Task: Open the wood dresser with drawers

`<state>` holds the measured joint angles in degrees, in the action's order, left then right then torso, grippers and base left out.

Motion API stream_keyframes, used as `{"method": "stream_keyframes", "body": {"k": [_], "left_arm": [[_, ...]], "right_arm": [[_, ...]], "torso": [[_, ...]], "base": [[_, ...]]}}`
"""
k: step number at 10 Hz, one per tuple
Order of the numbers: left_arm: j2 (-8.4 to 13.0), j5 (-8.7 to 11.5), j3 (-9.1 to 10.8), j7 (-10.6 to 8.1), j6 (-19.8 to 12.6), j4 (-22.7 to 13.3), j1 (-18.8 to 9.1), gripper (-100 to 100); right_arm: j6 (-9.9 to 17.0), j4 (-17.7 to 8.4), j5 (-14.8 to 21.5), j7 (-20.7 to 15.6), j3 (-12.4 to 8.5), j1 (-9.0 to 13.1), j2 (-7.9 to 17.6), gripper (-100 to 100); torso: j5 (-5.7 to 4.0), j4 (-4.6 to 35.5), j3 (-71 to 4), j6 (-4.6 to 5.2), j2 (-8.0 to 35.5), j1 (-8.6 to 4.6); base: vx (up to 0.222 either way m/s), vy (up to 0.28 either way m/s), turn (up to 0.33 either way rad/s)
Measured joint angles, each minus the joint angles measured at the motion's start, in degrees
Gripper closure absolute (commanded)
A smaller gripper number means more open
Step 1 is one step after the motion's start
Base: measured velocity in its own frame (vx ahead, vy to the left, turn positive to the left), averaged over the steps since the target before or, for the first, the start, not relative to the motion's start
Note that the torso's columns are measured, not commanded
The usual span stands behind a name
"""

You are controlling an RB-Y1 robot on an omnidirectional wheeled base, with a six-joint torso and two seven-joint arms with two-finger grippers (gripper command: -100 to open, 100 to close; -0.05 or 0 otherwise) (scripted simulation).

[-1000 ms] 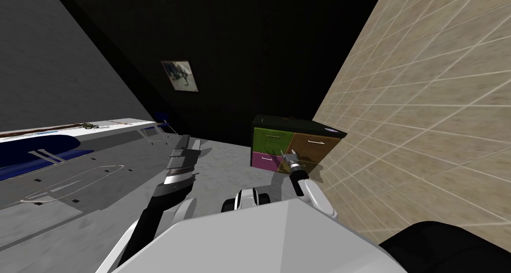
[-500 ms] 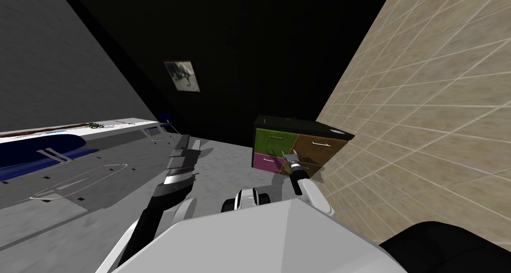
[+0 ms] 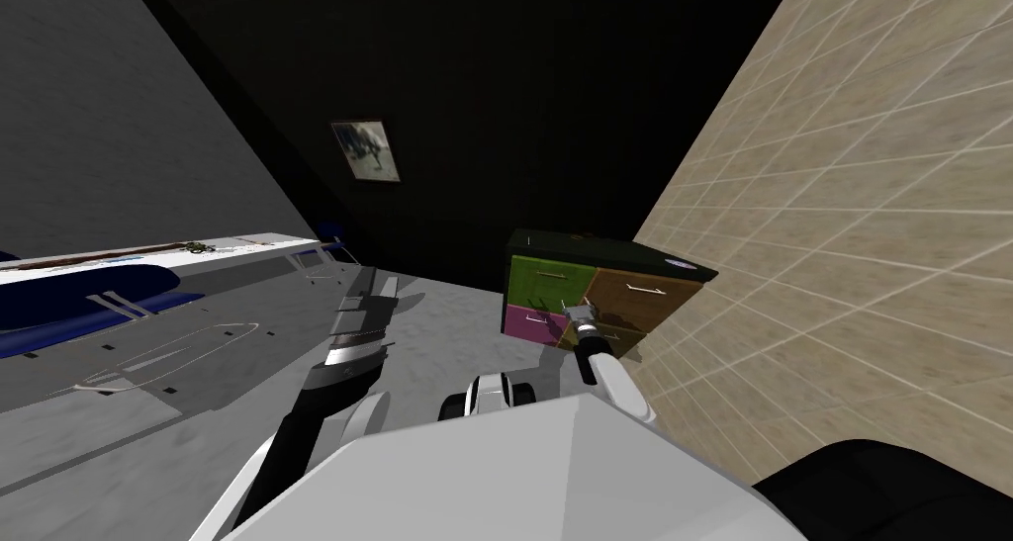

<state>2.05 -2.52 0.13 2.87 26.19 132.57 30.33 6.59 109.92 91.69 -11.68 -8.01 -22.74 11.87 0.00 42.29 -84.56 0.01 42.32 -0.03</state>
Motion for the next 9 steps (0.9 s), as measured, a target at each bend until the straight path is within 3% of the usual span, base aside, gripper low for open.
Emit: {"method": "stream_keyframes", "body": {"k": [9], "left_arm": [[0.00,0.00,0.00,0.00,0.00,0.00,0.00,0]], "right_arm": [[5.22,-4.87,14.49,-1.30,-0.87,2.45,-1.37,-100]], "torso": [[0.01,-0.02,-0.05,-0.02,-0.10,0.05]], "base": [[0.051,0.022,0.052]]}}
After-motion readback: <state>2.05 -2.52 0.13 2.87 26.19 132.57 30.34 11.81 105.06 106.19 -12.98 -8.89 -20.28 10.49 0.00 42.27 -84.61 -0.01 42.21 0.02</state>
